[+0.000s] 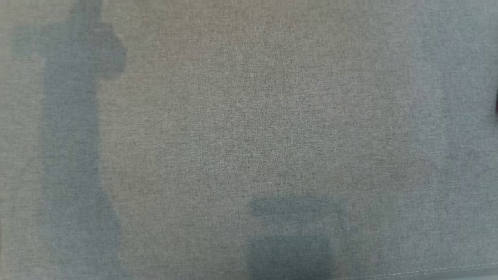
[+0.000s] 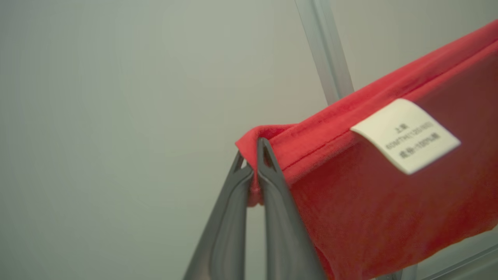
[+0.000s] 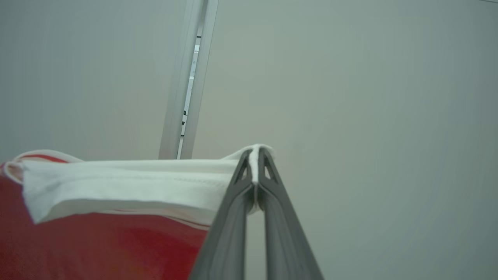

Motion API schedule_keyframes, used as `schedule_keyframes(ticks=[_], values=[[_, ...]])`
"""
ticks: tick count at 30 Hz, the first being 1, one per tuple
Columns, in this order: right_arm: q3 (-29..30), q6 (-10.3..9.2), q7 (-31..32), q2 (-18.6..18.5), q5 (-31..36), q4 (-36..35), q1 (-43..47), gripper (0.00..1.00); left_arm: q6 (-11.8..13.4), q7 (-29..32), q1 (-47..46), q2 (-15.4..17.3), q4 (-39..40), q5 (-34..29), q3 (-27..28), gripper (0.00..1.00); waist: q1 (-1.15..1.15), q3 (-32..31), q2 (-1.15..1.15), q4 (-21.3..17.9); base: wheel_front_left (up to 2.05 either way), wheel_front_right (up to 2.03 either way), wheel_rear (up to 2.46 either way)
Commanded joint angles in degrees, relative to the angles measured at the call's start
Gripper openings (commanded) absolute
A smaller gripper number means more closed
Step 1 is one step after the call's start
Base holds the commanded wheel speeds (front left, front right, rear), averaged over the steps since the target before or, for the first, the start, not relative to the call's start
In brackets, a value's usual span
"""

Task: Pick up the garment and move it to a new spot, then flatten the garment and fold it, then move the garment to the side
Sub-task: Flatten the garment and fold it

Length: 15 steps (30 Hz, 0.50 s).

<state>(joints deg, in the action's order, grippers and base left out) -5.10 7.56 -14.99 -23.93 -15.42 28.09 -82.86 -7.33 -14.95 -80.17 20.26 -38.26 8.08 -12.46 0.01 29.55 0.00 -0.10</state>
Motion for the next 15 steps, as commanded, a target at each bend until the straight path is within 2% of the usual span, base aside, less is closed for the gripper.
schedule_keyframes(ticks=[1, 5, 11, 12, 15], values=[[-0.26, -0.15, -0.19, -0.36, -1.22, -0.46, 3.52, 0.00, 0.07, -0.06, 3.42, -0.15, -1.40, 0.91, 0.18, 0.00, -0.01, 2.41, 0.00, -0.99, 0.00, 0.00, 0.00], [-2.49, -0.15, -0.19, -1.21, -3.64, -3.96, 16.67, 0.00, 0.85, -0.12, 12.21, -1.86, -3.21, 2.07, 1.47, 0.00, -0.01, 2.69, 0.00, -1.05, 0.00, 0.00, 0.00], [-0.06, -0.15, -0.21, 1.41, -7.38, -8.42, 38.40, 0.00, 1.28, -0.14, 29.37, -6.27, -4.19, 3.43, 3.44, 0.00, -0.01, 0.96, 0.00, -1.40, 0.00, 0.00, 0.00], [-0.06, -0.15, -0.21, 1.41, -7.38, -8.42, 38.40, 0.00, 1.28, -0.14, 29.37, -6.27, -4.19, 3.43, 3.44, 0.00, -0.01, 0.96, 0.00, -1.40, 0.00, 0.00, 0.00], [1.87, -0.15, -0.21, 2.86, -7.74, -9.37, 46.67, 0.00, 1.66, -0.15, 35.67, -8.07, -3.64, 2.92, 4.52, 0.00, -0.01, -0.70, 0.00, -1.68, 0.00, 0.00, 0.00]])
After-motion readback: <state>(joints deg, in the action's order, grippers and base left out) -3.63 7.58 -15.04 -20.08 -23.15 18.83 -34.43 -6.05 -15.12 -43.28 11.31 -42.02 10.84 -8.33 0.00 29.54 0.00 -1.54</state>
